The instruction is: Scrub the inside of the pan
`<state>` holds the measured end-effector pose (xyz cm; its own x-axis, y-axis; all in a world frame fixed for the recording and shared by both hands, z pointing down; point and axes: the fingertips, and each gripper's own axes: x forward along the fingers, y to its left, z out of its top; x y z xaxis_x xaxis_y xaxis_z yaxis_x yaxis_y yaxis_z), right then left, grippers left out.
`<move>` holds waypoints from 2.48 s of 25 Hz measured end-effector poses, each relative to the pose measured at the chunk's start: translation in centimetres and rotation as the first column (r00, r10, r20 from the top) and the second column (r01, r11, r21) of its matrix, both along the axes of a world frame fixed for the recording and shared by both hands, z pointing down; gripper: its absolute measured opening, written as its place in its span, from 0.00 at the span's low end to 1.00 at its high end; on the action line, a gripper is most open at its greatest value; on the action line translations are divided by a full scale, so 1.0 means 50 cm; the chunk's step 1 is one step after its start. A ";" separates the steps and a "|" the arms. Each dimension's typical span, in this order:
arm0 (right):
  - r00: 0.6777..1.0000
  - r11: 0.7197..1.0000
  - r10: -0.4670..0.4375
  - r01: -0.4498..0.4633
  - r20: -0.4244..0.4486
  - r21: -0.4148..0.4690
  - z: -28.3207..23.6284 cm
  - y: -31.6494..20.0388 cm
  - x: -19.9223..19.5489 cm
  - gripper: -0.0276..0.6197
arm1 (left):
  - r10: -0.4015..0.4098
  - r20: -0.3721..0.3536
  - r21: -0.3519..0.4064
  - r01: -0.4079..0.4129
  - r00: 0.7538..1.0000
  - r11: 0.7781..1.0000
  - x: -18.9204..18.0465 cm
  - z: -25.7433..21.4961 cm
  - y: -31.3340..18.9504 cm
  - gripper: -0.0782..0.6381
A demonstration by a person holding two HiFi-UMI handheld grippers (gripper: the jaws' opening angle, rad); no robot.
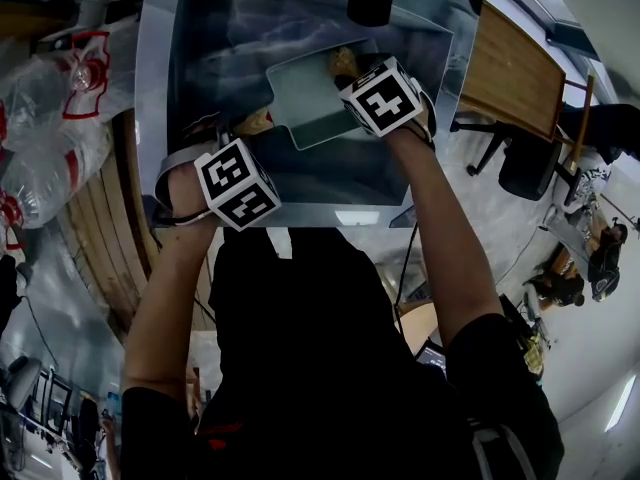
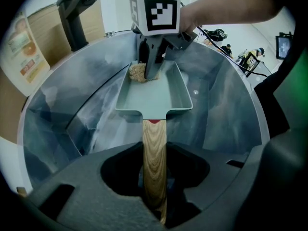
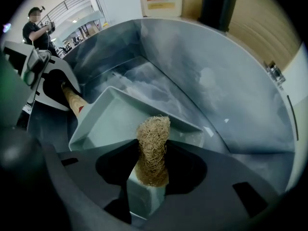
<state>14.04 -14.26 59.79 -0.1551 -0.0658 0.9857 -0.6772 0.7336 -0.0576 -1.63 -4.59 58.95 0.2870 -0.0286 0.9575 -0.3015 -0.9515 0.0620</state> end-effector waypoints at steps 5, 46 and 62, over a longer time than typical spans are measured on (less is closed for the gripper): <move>0.997 0.999 -0.028 0.029 0.070 -0.012 -0.039 0.041 -0.061 0.31 | -0.004 0.005 -0.006 0.004 1.000 1.000 -0.002 0.001 0.002 0.33; 0.998 0.997 0.041 -0.044 -0.043 -0.067 0.021 0.048 0.016 0.30 | -0.002 -0.005 0.003 0.002 1.000 1.000 -0.001 -0.002 -0.001 0.33; 1.000 0.998 0.022 -0.021 0.012 -0.057 -0.018 0.068 -0.006 0.30 | 0.005 0.006 0.019 -0.005 1.000 1.000 0.002 -0.003 -0.004 0.33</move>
<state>13.75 -10.87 58.88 -0.1664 -0.0135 0.9860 -0.6917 0.7143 -0.1069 -1.55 -4.77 58.81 0.2819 -0.0452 0.9584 -0.2972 -0.9539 0.0424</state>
